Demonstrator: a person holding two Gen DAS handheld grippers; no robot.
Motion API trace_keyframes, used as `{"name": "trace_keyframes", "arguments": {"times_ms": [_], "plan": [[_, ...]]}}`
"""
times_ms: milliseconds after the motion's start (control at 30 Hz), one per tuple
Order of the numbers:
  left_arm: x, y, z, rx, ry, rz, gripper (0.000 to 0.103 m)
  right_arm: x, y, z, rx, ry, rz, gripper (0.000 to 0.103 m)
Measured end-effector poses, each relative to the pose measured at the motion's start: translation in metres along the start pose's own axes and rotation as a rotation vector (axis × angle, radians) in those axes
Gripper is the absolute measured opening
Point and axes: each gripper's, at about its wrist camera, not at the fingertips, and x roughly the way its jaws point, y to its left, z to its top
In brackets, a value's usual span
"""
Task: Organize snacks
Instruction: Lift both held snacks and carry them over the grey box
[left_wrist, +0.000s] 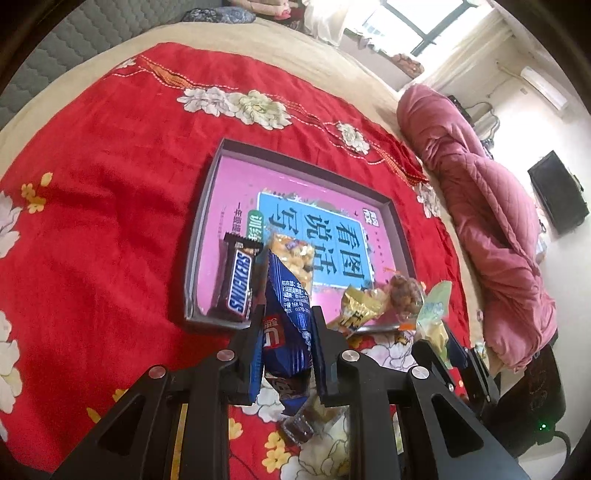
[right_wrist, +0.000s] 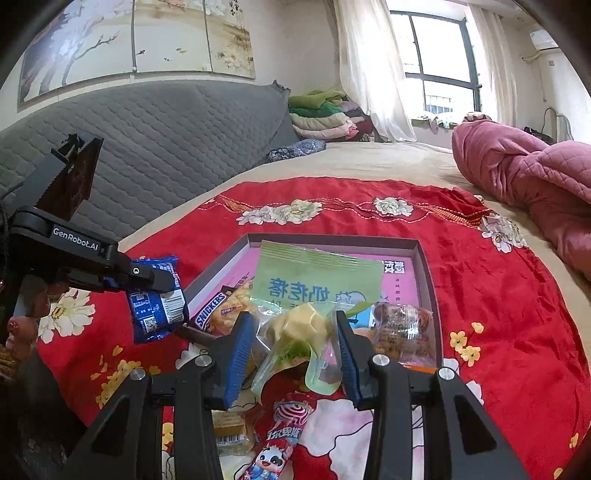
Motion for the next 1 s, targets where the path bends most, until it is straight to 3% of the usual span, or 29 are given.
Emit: {"name": "trace_keyframes", "arguments": {"times_ms": [433,1000], "plan": [[0.017,0.005,0.027,-0.023,-0.037,-0.003,0.022,0.005,-0.012,0.008,0.024,-0.023,-0.046,0.043],[0.049,0.028,0.042,-0.088,-0.039,-0.108,0.022,0.018,-0.018,0.009,0.005,0.002,-0.148,0.043]]}}
